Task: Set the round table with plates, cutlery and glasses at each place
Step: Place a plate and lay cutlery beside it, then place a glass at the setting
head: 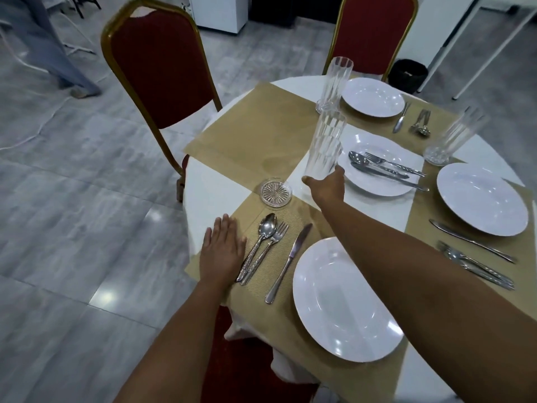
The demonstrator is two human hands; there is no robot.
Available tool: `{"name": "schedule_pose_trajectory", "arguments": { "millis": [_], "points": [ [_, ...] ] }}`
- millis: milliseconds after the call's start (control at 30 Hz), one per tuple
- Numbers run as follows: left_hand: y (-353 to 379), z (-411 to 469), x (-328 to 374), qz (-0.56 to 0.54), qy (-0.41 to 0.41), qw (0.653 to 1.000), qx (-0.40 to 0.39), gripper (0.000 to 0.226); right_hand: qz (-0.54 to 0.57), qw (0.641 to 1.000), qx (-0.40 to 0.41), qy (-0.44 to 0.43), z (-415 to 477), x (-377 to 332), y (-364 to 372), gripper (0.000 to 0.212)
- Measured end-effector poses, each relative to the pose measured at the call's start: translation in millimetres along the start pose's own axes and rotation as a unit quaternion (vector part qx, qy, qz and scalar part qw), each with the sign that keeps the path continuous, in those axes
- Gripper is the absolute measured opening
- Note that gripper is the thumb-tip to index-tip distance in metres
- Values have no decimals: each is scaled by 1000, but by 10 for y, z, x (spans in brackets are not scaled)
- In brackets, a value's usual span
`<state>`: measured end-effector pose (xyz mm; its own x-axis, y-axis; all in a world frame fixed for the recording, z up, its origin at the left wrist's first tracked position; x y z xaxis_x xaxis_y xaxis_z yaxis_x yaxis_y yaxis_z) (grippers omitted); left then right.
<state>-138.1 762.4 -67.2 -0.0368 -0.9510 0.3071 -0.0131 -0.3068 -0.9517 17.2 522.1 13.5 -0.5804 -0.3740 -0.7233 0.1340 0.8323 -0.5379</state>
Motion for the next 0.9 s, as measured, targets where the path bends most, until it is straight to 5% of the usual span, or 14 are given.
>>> {"name": "schedule_pose_trajectory", "arguments": {
  "millis": [600,900],
  "points": [
    [19,2,-28,-12,-6,1000,-10,59,65,997,-12,-44,-23,-70,-116,59],
    [-101,-43,111,-21,-34,995,-86,56,74,994,-42,-71,-341,75,-623,62]
  ]
}}
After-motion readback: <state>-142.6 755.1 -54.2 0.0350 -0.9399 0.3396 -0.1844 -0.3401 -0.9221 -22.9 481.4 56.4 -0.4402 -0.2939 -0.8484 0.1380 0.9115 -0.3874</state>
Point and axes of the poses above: each hand's wrist, its own z-axis towards the middle knuckle, its own y-axis out of the palm, x = y × z, the point moved 9 cm from there along z, towards the middle knuckle, and after that the axes turned 13 degrees about y, right-handed, at the moved point
